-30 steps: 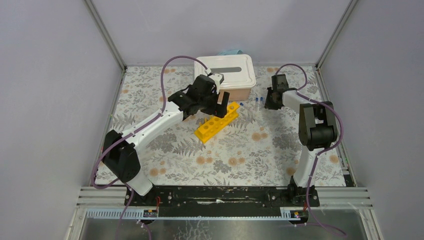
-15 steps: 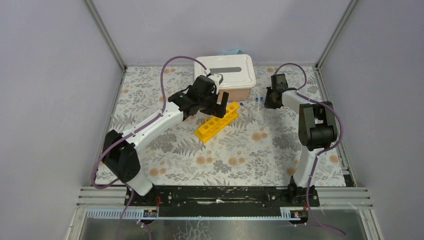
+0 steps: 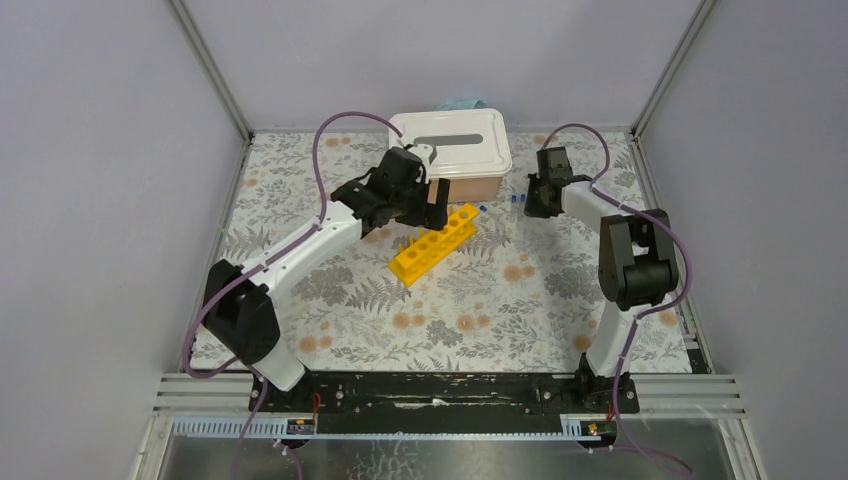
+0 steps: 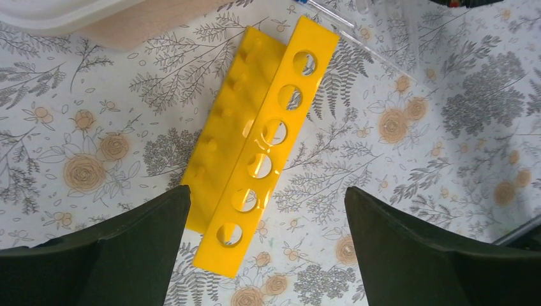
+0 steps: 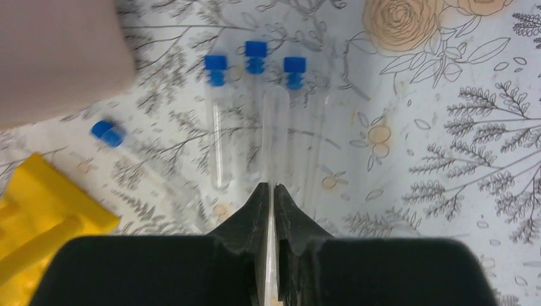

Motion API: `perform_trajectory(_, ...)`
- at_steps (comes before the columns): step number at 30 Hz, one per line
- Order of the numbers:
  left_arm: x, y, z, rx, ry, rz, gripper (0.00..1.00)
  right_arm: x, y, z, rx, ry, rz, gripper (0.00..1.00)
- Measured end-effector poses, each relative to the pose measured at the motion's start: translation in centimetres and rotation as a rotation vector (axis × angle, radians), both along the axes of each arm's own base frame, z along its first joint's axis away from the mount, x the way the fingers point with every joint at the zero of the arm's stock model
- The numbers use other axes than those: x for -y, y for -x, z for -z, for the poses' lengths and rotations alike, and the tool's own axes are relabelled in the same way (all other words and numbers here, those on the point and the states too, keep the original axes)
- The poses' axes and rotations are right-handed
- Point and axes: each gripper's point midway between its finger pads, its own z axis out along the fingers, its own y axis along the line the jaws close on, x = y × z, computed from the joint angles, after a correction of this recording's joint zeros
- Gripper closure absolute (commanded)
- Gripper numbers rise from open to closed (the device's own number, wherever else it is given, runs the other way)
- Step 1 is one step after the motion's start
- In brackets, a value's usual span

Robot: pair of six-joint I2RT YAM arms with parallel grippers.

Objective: Organize the chemistry lab equipment
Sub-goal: Pick up the test tube at the center of the board.

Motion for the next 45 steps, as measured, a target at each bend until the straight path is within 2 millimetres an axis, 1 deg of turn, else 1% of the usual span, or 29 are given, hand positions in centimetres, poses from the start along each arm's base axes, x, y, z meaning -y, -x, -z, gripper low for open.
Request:
perform_trajectory(2, -0.1, -0.1, -0.2, -0.013, 0.025, -0.01, 0.01, -0.6, 0.5, -1.1, 0.014, 0.003, -0.017, 0.9)
perform_trajectory(5, 0.0, -0.2, -1.1, -0.026, 0.077, -0.023, 0.01, -2.0, 1.1, -3.7, 0.062, 0.007, -0.056, 0.91)
perform_trajectory(8, 0.2, -0.6, -2.7, -0.032, 0.142, -0.03, 0.01, -3.7, 2.0, -6.6, 0.123, 0.0, -0.11, 0.92)
perform_trajectory(11, 0.5, -0.8, -4.4, -0.039, 0.216, -0.029, 0.01, -5.3, 3.4, -9.4, 0.183, -0.007, -0.17, 0.92)
perform_trajectory(14, 0.5, -0.6, -5.8, -0.062, 0.292, -0.022, 0.01, -7.0, 5.5, -11.6, 0.224, -0.028, -0.244, 0.93)
perform_trajectory(18, 0.5, -0.4, -7.3, -0.105, 0.398, -0.011, 0.01, -8.8, 8.6, -13.9, 0.269, -0.066, -0.344, 0.94)
perform_trajectory(23, 0.8, 0.1, -8.6, -0.159, 0.501, 0.023, 0.01, -11.3, 12.4, -16.8, 0.326, -0.118, -0.479, 0.94)
perform_trajectory(25, 1.3, 0.7, -9.0, -0.189, 0.54, 0.058, 0.01, -12.6, 13.9, -17.9, 0.349, -0.14, -0.543, 0.94)
perform_trajectory(28, 2.1, 1.8, -9.4, -0.239, 0.582, 0.116, 0.01, -14.3, 15.7, -18.8, 0.367, -0.163, -0.63, 0.94)
perform_trajectory(32, 2.8, 3.1, -9.3, -0.307, 0.62, 0.177, 0.02, -16.0, 17.5, -18.7, 0.357, -0.169, -0.72, 0.94)
perform_trajectory(40, 3.2, 5.7, -7.7, -0.433, 0.66, 0.252, 0.04, -17.8, 19.8, -18.3, 0.342, -0.159, -0.831, 0.94)
perform_trajectory(45, 3.5, 6.9, -7.5, -0.48, 0.677, 0.296, 0.06, -18.6, 20.7, -18.3, 0.347, -0.153, -0.879, 0.94)
